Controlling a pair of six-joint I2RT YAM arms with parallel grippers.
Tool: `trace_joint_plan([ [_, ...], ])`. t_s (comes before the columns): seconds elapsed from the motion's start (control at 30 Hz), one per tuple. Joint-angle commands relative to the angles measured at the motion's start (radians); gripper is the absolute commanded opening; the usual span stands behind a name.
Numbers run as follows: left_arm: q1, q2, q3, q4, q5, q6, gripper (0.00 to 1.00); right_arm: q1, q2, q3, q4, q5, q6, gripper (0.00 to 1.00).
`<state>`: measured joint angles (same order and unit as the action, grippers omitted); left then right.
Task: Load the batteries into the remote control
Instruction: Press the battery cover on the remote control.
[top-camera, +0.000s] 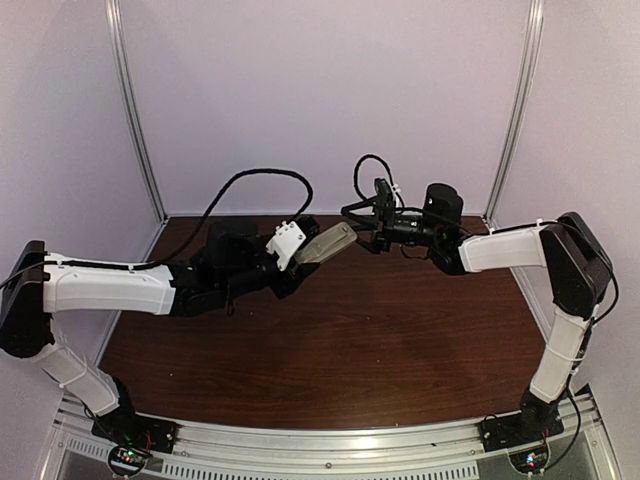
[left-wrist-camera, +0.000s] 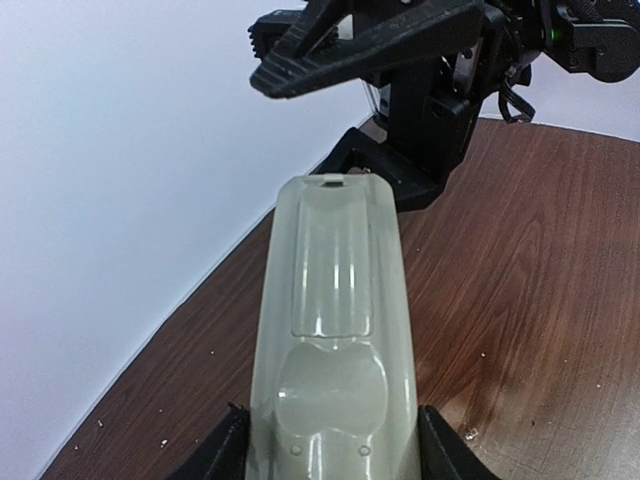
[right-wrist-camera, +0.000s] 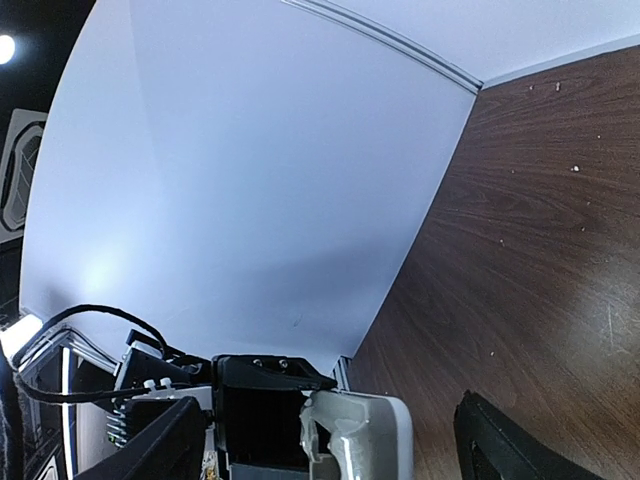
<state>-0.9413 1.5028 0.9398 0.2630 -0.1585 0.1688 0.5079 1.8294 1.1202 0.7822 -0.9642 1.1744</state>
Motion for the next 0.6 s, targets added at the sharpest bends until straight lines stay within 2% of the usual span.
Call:
trace_joint_plan([
  [0.0,0.005,-0.025,0.003,0.08,-0.01,0.019,0.0,0.001,0.009,-0.016,-0.091,0.002,-0.074,0.87],
  [0.33,0.005,-0.013,0.014,0.079,-0.009,0.025,0.0,0.015,0.021,-0.019,-0.105,-0.011,-0.081,0.74],
  [0.57,0.004,-0.017,0.007,0.078,-0.011,0.022,0.0,0.018,0.026,-0.033,-0.079,-0.013,-0.062,0.71],
])
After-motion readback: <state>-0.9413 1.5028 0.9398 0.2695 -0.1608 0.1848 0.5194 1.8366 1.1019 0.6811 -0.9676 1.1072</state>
